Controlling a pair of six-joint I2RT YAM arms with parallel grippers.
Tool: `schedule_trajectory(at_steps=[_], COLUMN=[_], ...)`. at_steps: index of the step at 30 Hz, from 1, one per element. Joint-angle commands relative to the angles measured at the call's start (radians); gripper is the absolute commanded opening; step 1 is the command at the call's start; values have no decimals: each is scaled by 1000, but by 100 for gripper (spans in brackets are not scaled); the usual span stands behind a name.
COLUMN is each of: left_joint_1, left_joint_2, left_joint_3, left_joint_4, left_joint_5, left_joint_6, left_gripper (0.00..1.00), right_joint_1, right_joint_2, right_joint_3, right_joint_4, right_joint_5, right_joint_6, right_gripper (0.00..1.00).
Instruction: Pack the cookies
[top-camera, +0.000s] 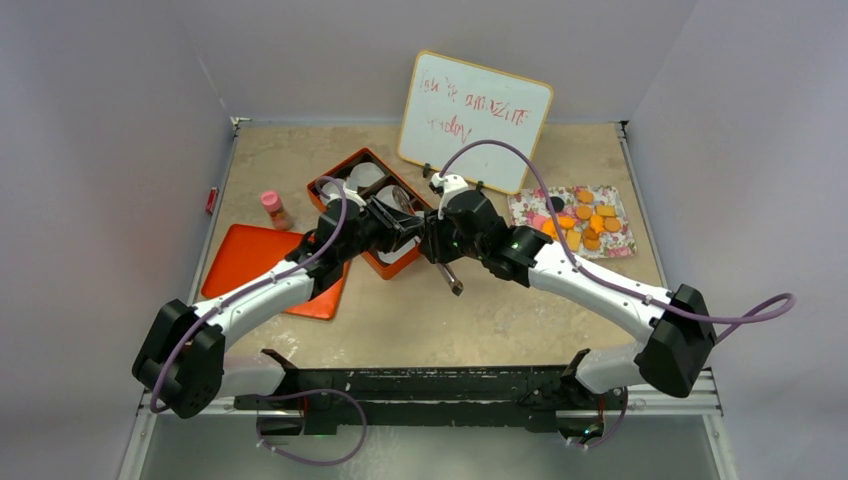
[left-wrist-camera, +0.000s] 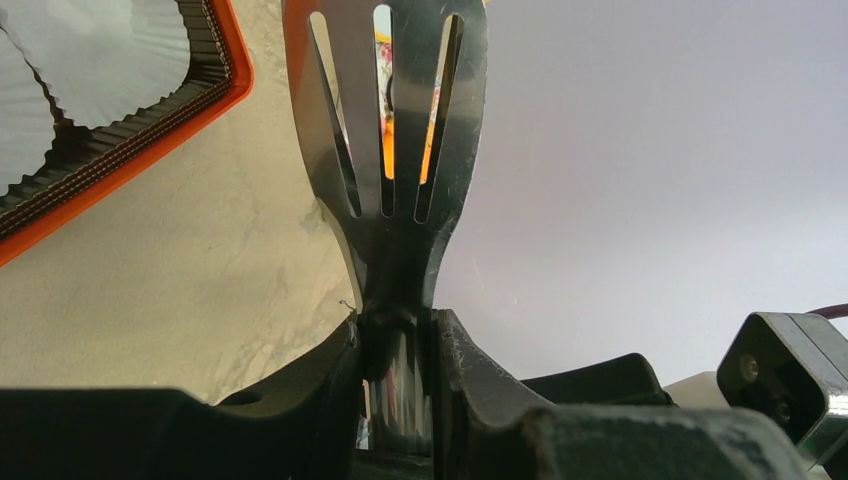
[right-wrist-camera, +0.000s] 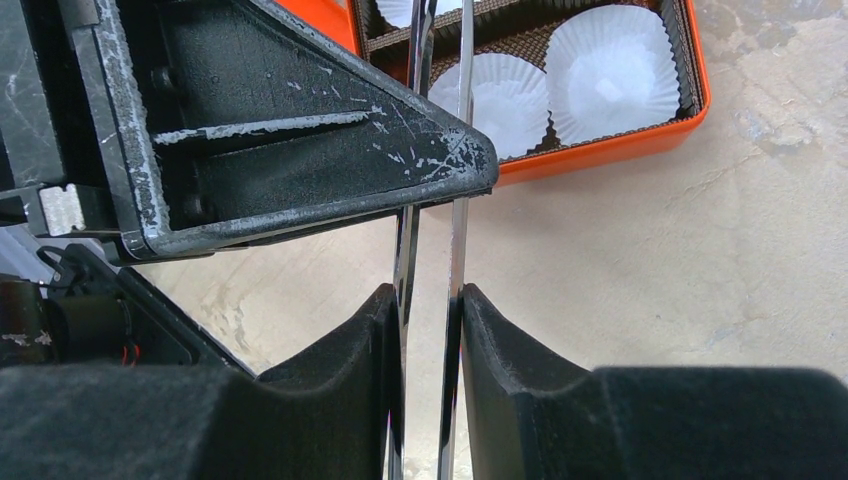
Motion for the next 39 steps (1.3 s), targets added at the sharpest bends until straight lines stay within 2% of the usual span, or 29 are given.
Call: schedule_trajectory(at_steps=[1, 10, 19, 24, 25, 29, 35, 39], left_joint_1=[-4, -3, -4, -3, -3, -1, 1, 2], left_joint_2=[-14, -16, -22, -49, -70, -116, -243, -365], left_joint_3=[12, -5, -14, -35, -37, -29, -8, 25], left_joint_4=[34, 65, 57, 41, 21, -45, -217, -442], left_joint_5=[-14, 1, 7, 0, -15, -51, -143, -283], left_joint_6=[-37, -72, -68, -59, -40, 8, 180, 366], left_gripper=[0, 0, 1, 16, 27, 44, 54, 60], right_joint_1=[15, 22, 26, 26, 25, 25, 25, 24], right_joint_2=[11, 28, 21, 11, 5, -7, -26, -41], right_joint_3=[24, 33, 50, 61, 63, 66, 65, 66], right_joint_4=[38, 31, 16, -4, -14, -39, -116, -209], right_joint_5=[-9, -10, 9, 19, 29, 43, 80, 99], right_joint_6=[-23, -22, -19, -20, -22, -23, -19, -12], right_gripper=[33, 37, 32, 31, 31, 31, 32, 35])
